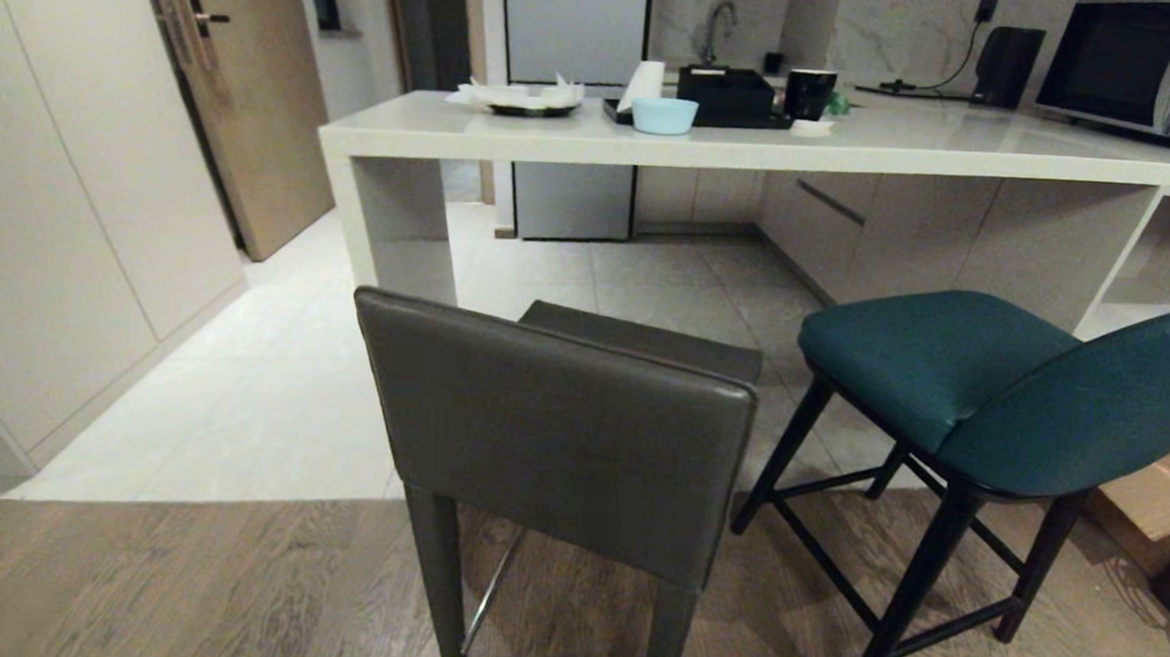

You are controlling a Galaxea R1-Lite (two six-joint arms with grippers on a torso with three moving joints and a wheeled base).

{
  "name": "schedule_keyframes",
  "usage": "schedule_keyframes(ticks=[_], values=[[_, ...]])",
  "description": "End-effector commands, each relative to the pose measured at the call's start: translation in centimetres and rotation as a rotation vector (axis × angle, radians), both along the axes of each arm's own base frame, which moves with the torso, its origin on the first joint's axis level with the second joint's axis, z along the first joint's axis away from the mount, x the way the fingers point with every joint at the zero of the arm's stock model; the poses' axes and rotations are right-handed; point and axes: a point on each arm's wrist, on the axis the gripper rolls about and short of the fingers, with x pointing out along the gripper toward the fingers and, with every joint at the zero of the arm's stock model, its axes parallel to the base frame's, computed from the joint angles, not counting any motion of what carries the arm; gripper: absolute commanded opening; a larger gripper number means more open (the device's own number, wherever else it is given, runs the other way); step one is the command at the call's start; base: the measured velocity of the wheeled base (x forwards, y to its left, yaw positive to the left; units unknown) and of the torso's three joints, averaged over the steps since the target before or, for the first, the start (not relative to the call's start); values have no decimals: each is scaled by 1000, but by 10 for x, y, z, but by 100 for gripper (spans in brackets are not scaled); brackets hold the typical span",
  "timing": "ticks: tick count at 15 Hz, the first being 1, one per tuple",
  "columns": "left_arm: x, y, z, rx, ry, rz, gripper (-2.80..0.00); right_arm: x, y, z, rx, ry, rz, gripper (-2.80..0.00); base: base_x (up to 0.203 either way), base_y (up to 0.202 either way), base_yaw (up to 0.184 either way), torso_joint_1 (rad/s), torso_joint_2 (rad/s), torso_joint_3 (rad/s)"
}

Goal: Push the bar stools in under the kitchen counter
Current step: Push the blue chair back under the dining table

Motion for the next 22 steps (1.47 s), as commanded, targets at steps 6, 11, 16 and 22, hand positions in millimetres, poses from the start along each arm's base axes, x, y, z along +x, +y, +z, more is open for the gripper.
schedule_keyframes(ticks=[6,11,16,22], values=[[2,0,-5,0,20,0,-280,0,0,0,0,0,-1,-280,0,0,0,0,0,0],[2,0,-5,-1,19,0,-280,0,0,0,0,0,-1,-280,2,-39,0,2,0,1],[2,0,-5,0,19,0,-280,0,0,0,0,0,-1,-280,0,-189,0,2,2,4],[2,0,-5,-1,19,0,-280,0,0,0,0,2,-1,-280,0,-192,2,1,2,4]])
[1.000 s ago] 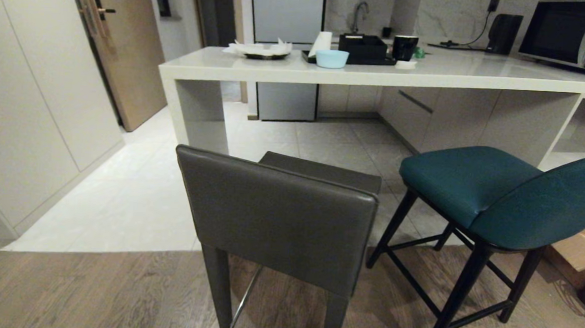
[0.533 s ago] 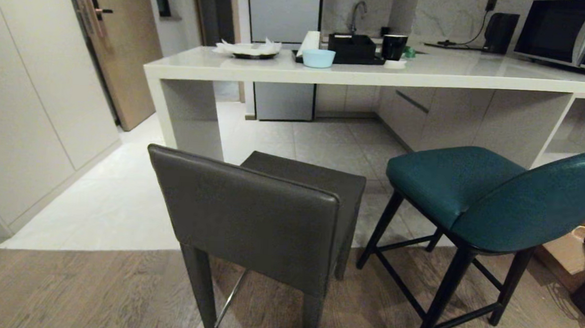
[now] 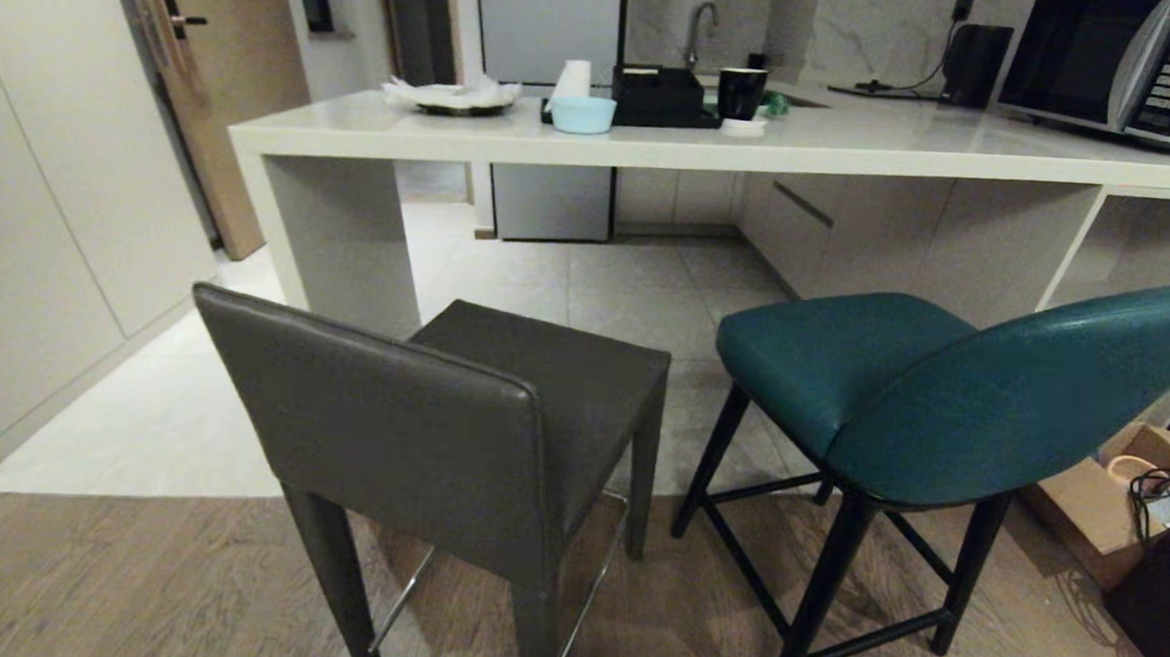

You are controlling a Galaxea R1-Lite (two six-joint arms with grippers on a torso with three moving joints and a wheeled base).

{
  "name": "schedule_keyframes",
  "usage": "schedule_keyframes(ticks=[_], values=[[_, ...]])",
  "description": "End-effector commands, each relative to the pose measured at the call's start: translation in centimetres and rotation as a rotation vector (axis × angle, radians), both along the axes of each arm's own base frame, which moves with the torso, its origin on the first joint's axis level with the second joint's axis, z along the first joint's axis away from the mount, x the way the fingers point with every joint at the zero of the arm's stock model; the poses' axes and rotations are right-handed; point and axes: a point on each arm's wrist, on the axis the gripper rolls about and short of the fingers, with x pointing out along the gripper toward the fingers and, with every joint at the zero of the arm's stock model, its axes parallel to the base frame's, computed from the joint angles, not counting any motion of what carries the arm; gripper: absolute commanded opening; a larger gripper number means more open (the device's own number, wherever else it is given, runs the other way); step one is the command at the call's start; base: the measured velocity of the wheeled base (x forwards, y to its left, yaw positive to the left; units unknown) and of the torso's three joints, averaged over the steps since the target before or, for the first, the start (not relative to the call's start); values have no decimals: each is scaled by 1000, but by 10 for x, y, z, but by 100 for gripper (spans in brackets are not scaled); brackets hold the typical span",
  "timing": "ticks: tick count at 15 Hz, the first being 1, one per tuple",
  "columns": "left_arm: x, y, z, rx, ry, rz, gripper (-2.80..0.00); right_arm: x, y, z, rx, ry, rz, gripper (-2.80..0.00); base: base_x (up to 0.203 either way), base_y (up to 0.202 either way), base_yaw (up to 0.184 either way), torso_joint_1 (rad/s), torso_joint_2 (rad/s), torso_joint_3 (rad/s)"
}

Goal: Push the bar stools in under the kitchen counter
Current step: Push the blue chair back under the dining table

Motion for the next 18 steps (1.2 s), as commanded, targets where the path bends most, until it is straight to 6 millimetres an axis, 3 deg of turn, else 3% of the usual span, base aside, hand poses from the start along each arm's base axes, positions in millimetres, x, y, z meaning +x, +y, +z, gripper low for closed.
schedule_keyframes(ticks=[1,18], values=[[2,0,-5,0,19,1,-280,0,0,0,0,2,-1,-280,0,-197,1,2,6,3],[2,0,-5,-1,19,1,-280,0,0,0,2,0,-1,-280,0,-191,1,3,2,3]])
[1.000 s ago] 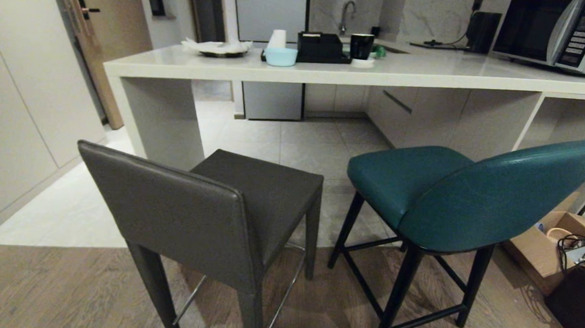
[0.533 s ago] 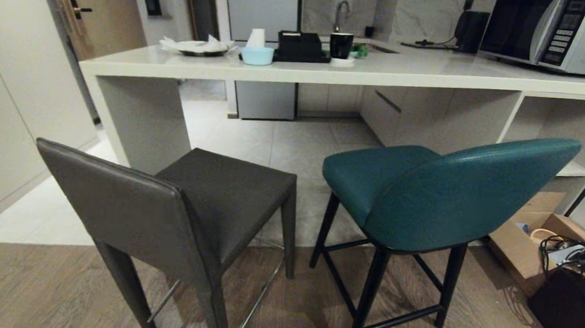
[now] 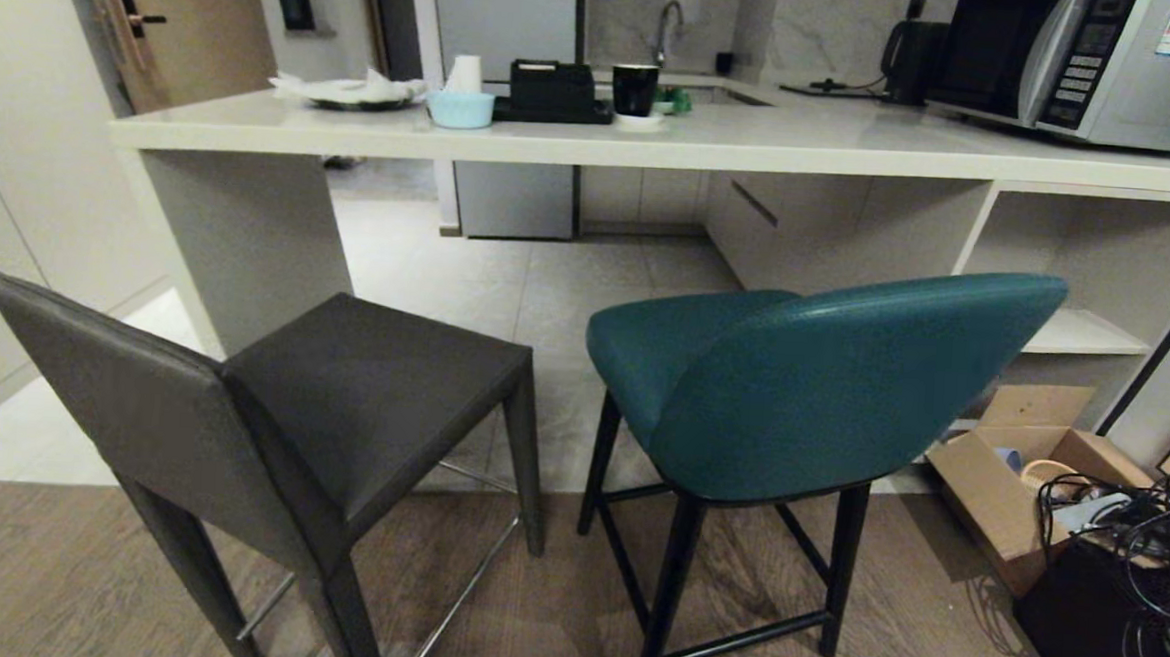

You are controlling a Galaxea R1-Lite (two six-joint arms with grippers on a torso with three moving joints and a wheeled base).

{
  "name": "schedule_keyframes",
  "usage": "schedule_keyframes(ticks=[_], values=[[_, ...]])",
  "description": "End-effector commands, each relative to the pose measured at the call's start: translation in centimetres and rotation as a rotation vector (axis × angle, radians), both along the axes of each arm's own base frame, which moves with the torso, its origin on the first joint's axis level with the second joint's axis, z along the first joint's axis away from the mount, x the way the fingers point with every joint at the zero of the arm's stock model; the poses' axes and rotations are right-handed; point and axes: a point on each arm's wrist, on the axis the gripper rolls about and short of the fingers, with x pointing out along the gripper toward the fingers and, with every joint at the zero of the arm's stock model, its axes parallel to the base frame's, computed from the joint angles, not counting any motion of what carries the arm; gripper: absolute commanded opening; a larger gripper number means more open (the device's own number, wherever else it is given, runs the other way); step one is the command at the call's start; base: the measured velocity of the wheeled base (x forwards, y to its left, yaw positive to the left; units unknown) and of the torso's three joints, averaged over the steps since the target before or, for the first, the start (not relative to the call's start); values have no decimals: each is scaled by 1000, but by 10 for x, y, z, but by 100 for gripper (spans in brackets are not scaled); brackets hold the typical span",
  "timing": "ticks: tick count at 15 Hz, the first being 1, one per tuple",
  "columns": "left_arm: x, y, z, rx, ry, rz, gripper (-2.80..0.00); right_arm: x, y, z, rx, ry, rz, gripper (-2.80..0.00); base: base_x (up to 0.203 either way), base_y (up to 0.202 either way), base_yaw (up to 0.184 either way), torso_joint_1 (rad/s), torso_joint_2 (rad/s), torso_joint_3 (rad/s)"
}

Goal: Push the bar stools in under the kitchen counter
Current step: Push the blue chair back under the dining table

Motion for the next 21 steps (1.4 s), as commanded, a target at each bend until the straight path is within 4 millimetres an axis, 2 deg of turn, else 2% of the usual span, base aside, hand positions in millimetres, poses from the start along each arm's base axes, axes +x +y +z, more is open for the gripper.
schedule_keyframes(ticks=[1,16,21], values=[[2,0,-5,0,19,2,-280,0,0,0,1,1,0,-280,0,-190,4,2,5,-2],[2,0,-5,-3,19,2,-280,0,0,0,1,2,0,-280,0,-189,2,2,2,1],[2,0,-5,-3,20,3,-280,0,0,0,1,2,0,-280,0,-20,0,1,0,0]])
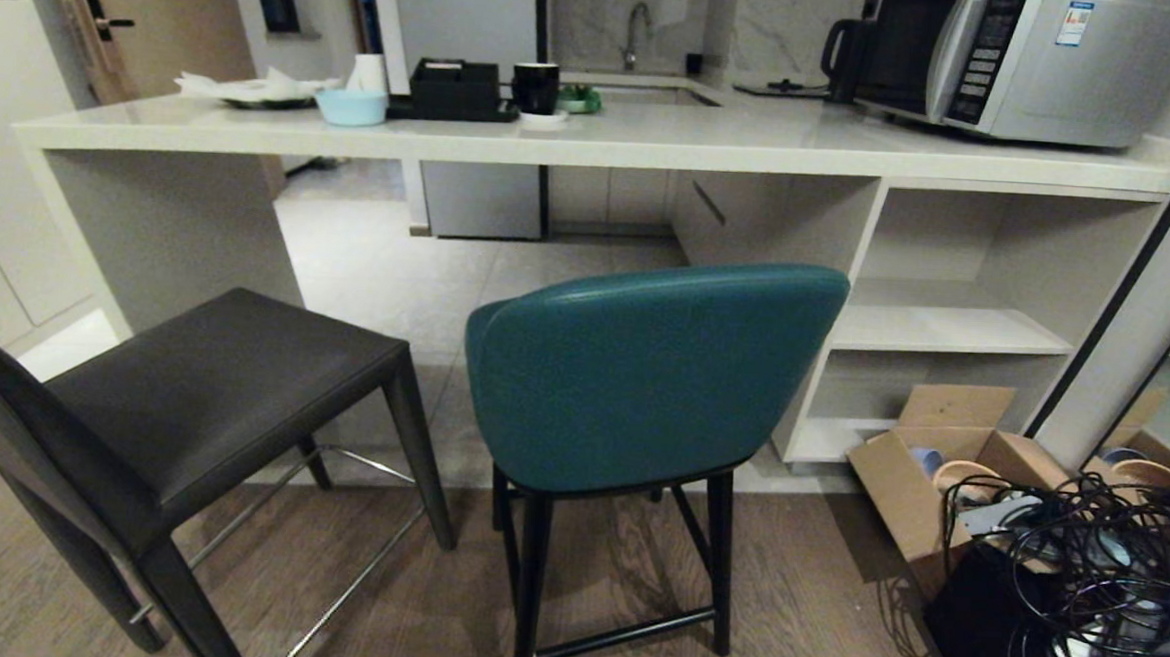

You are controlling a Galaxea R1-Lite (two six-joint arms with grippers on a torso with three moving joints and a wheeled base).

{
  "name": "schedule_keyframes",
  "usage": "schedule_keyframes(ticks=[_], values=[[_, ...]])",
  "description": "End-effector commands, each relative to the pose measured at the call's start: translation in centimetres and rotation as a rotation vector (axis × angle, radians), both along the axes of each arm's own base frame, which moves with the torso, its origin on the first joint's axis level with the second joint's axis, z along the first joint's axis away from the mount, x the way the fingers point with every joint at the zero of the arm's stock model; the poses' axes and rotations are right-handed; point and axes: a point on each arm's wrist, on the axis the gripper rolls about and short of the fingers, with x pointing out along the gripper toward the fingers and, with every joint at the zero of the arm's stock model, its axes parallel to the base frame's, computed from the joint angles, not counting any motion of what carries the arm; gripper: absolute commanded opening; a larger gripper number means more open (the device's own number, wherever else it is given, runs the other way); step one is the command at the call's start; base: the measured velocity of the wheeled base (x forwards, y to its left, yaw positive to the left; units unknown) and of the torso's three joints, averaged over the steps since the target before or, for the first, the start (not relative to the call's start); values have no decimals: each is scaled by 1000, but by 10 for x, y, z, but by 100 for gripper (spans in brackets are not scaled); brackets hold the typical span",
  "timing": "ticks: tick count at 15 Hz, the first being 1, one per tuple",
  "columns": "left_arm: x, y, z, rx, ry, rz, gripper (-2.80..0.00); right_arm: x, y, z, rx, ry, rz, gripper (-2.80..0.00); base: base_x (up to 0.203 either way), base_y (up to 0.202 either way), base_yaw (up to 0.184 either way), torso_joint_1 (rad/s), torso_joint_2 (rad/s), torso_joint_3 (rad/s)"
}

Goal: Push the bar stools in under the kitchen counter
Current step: Push the blue chair back under the dining table

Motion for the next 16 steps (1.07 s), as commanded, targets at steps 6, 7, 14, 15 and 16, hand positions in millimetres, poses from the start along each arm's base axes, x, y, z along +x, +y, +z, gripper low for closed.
schedule_keyframes(ticks=[6,7,14,15,16], values=[[2,0,-5,0,20,0,-280,0,0,0,0,2,0,-280,51,0,0,-1,2,0],[1,0,-5,0,18,0,-280,0,0,0,0,2,0,-280,199,0,0,3,2,2],[1,0,-5,0,18,0,-280,0,0,0,0,1,0,-280,195,0,1,2,2,2],[2,0,-5,0,19,0,-280,0,0,0,0,2,0,-280,188,0,3,2,2,2],[1,0,-5,0,18,0,-280,0,0,0,0,2,0,-280,155,0,2,5,2,2]])
